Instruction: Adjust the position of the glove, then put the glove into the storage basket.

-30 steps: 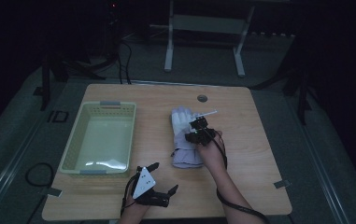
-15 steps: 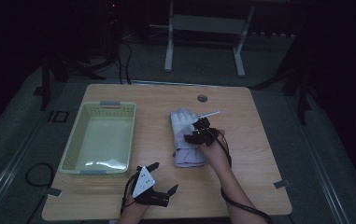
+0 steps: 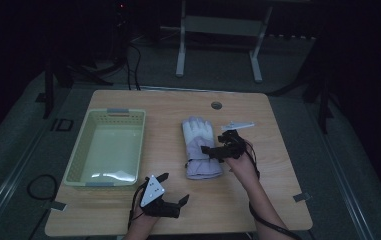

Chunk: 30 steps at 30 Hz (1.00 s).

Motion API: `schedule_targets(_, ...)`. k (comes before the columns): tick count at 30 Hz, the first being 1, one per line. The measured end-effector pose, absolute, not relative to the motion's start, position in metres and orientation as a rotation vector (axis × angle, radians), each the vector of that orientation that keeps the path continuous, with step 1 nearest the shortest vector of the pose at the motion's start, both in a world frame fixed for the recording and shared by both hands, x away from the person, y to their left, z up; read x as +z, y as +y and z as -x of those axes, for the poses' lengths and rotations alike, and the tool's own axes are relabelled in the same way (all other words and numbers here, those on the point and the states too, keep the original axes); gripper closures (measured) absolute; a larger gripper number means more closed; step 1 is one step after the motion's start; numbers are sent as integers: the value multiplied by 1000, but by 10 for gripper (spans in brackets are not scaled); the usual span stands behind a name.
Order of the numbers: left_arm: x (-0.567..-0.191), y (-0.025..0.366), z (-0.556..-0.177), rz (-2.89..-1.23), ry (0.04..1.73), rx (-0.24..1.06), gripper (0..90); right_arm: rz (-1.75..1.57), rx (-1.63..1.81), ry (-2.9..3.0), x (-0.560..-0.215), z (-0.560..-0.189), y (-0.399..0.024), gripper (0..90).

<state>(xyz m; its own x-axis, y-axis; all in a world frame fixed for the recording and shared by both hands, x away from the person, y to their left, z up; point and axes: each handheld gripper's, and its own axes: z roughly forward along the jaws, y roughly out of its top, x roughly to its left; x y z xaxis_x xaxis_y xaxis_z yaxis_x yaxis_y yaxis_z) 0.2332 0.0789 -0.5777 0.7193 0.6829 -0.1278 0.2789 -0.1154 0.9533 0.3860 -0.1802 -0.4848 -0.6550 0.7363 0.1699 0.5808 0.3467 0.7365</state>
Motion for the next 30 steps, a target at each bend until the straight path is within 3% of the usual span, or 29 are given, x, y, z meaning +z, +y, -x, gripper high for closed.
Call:
schedule_targets(12,-554,76,-241,-1736,877,431,1,-1096,1146,2382,-484,-383,-211,129)
schedule_targets(19,-537,67,-260,-1772,885,270,0,-1139,1215,2360,-479,-385,-221,118)
schedule_targets(24,-519,60,-281,-1784,888,313,0,-1097,1237,2363,-479,-385,-219,114)
schedule_targets(30,-500,51,-311,-1816,861,350,0,-1095,1244,2353,-482,-393,-215,181)
